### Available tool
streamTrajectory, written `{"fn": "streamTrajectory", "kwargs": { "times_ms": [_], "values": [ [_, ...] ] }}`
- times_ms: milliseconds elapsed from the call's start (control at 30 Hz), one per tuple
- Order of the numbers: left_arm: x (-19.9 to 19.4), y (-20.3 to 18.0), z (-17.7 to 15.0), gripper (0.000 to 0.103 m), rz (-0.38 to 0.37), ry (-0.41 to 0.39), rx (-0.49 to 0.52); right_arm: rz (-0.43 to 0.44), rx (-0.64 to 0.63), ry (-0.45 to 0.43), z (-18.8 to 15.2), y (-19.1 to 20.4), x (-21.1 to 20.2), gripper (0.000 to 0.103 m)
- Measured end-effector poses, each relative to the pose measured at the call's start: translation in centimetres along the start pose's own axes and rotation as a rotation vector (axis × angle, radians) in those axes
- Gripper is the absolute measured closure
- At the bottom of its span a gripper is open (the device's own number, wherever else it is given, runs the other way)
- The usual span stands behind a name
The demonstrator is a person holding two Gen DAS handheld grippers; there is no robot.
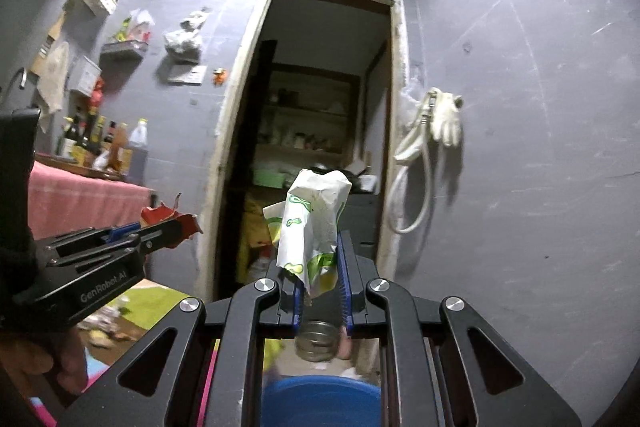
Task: Collect trash
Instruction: 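Carry the white paper and red-brown scrap over the blue basin, then open both grippers to drop the paper and scrap into the basin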
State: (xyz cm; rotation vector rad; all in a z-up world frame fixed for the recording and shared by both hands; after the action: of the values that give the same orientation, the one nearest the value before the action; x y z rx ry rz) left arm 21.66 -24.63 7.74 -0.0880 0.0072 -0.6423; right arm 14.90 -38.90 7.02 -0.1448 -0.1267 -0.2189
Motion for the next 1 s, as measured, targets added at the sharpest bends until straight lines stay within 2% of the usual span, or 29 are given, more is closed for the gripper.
{"fn": "streamTrajectory", "kwargs": {
  "times_ms": [133,233,433,633,833,933,1000],
  "values": [
    [2.8,-0.9,-1.4,0.089,-0.008,0.029,-0.008,-0.043,-0.002,0.021,-1.8,-2.1,1.6,0.09],
    [4.8,-1.3,-2.9,0.089,-0.023,0.081,-0.015,-0.056,0.008,0.059,-3.4,-3.4,3.0,0.09],
    [9.6,-1.5,-6.5,0.089,-0.047,0.229,-0.027,-0.044,0.043,0.193,-7.9,-5.0,6.1,0.09],
    [13.8,-0.7,-10.9,0.089,-0.068,0.421,-0.088,-0.005,0.098,0.345,-12.0,-5.5,8.6,0.09],
    [16.5,0.0,-14.3,0.089,-0.069,0.552,-0.138,0.023,0.15,0.472,-15.0,-5.7,10.3,0.088],
    [17.3,0.2,-15.5,0.088,-0.071,0.601,-0.154,0.028,0.153,0.513,-16.0,-5.7,10.7,0.085],
    [17.7,0.6,-16.4,0.087,-0.074,0.633,-0.176,0.033,0.158,0.531,-16.5,-5.6,10.9,0.076]
  ]
}}
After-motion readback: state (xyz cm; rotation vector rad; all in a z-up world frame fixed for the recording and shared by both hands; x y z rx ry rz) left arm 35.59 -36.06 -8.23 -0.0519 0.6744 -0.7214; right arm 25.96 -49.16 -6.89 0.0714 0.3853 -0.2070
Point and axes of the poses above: each gripper's, at about its wrist camera, not at the fingertips, and x roughly the way its jaws point, y to its left, z to its top, the point moved 4 cm from there along x, roughly the way its jaws point, and after that the axes turned 7 degrees about -z, right-handed, at the moved point
